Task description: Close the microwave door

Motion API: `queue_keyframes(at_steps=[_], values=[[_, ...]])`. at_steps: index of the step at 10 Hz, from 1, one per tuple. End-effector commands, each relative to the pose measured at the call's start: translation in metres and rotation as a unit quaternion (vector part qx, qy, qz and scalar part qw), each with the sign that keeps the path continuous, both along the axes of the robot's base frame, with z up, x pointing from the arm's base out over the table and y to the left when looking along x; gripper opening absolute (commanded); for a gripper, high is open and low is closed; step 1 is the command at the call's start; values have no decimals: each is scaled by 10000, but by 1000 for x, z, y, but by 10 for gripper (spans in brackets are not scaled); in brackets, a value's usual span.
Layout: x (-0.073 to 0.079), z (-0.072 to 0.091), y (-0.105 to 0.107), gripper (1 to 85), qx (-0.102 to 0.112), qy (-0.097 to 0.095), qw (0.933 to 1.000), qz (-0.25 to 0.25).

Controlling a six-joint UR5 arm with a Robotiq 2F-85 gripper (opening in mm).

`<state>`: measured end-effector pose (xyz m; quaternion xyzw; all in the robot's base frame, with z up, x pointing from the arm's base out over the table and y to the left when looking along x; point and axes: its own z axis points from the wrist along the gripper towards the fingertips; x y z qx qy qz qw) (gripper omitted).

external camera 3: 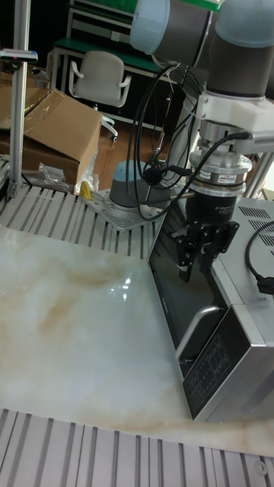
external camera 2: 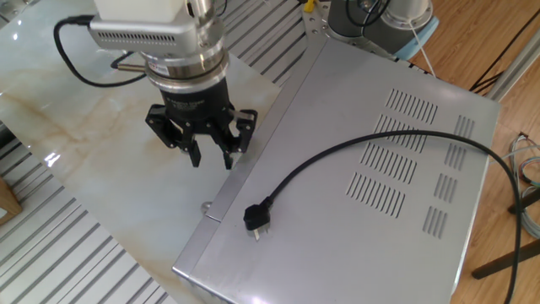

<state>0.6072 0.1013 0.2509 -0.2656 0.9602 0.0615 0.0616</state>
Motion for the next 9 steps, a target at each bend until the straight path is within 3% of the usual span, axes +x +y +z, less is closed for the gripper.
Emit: queue_keyframes(at_steps=[1,3,4,5,7,9], values=[[-7,3,-11,423,-69,15,10000,62],[-3,1,0,347,-95,-22,9997,-243],[-2,0,-5,183,-158,-3,9985,-532],[-1,-1,-18,23,-397,2,9960,-806],[-8,-1,-23,13,-450,146,9946,-923],[-17,5,-58,13,-554,276,9961,-630]])
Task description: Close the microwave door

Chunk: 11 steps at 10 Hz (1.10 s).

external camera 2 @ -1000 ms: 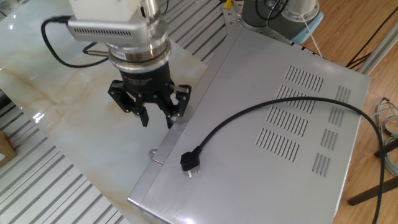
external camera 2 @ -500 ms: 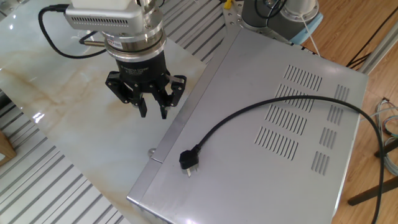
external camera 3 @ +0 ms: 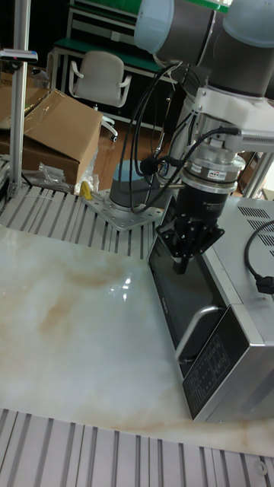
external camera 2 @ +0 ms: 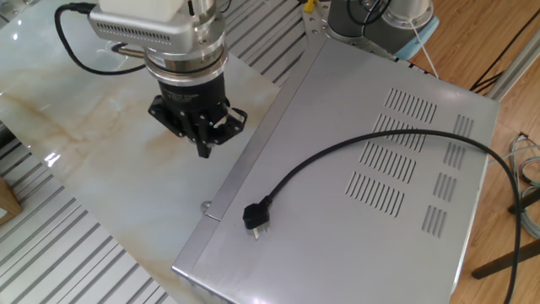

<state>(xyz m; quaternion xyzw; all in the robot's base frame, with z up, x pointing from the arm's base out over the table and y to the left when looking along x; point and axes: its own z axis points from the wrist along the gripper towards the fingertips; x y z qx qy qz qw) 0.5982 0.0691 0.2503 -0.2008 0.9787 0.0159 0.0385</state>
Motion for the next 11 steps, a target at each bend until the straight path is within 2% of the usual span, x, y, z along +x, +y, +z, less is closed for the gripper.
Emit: queue_keyframes(at_steps=[1,2,3,4,5,6,7,8,10,11], values=[[-12,6,-46,13,-98,151,9996,196],[-15,3,-64,13,-112,140,9994,310],[-14,3,-65,13,-77,99,9993,348],[-11,3,-60,13,26,48,10000,40],[-10,3,-63,13,-11,41,9998,-206],[-6,3,-66,13,-143,-11,9992,-383],[0,-1,-51,13,-187,-58,9987,-475],[3,-7,-59,13,-156,-50,9991,-384],[6,-17,-106,13,-188,-51,9998,14],[2,-18,-124,13,-185,2,9998,84]])
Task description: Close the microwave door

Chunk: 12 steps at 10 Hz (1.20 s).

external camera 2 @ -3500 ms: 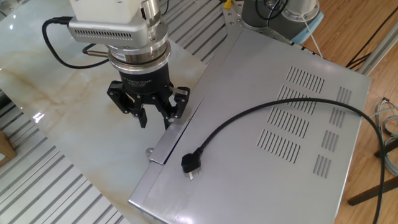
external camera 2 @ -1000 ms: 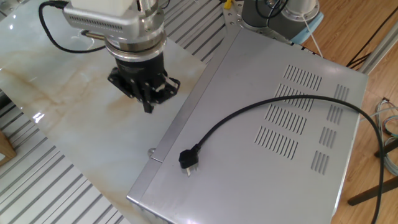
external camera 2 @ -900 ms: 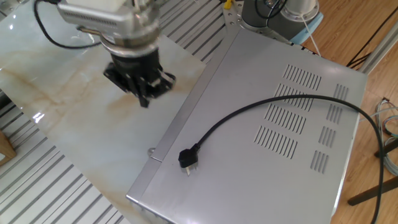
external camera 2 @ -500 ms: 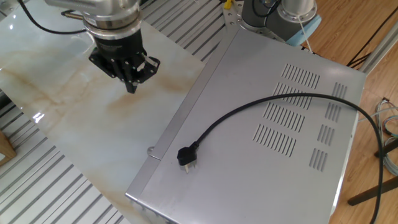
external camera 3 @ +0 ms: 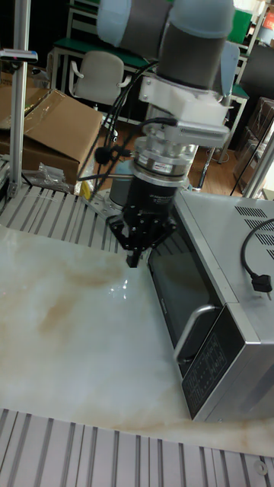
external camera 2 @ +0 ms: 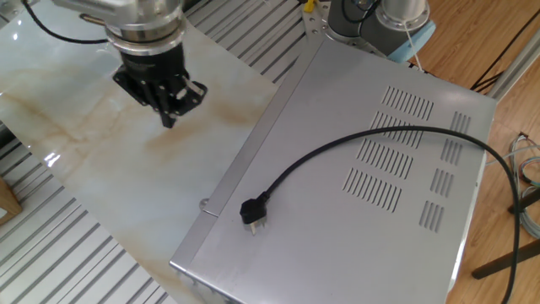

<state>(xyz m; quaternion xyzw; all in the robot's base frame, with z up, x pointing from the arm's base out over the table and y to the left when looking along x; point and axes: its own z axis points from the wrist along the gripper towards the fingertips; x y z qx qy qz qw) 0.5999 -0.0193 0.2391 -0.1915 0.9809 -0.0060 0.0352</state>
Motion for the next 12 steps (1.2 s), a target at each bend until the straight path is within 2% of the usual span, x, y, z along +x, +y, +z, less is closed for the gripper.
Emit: queue_keyframes(at_steps=[1,3,5,6,7,9,11,12], values=[[-4,-8,-48,13,-16,24,9998,218],[-5,-9,-45,13,73,22,10000,-50],[-3,-9,-57,13,-123,-22,9982,-592],[-8,-5,-42,13,-63,0,9967,-806],[-10,-5,-41,13,-68,6,9963,-852],[-3,-9,-66,13,-72,55,9972,-739],[-5,-17,-93,13,-22,31,9985,-547],[-5,-18,-94,13,27,-5,9984,-562]])
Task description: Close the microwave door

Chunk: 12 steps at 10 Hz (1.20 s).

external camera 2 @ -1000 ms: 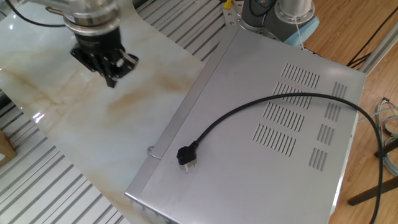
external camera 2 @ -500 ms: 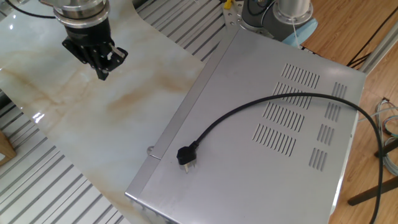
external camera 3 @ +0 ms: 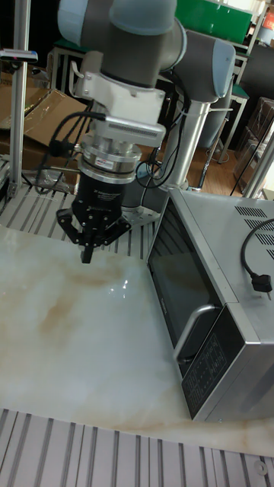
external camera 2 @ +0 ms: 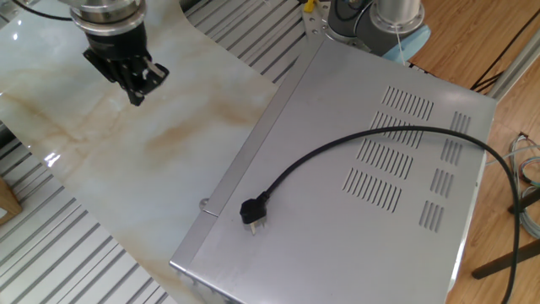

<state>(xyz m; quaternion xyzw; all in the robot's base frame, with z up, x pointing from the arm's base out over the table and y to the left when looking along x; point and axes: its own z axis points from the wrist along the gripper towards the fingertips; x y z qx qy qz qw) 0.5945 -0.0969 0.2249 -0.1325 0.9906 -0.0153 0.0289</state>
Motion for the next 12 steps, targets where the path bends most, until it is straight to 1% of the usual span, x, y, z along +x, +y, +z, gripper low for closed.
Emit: queue_keyframes(at_steps=[1,3,4,5,6,7,8,9,10,11,12], values=[[-1,-4,-16,13,124,-20,9999,-115],[-3,-4,-16,13,118,22,9995,-284],[-6,-7,-2,13,449,33,9981,-421],[-4,-14,-8,13,478,-43,9982,-361],[-6,-16,-20,13,274,19,9991,-314],[-10,-15,-25,13,188,70,9993,-323],[-12,-13,-25,13,181,85,9992,-339],[-9,-14,-20,13,261,64,9989,-376],[-7,-16,-16,13,287,49,9987,-429],[-7,-16,-17,13,274,48,9986,-460],[-8,-14,-14,13,343,59,9983,-467]])
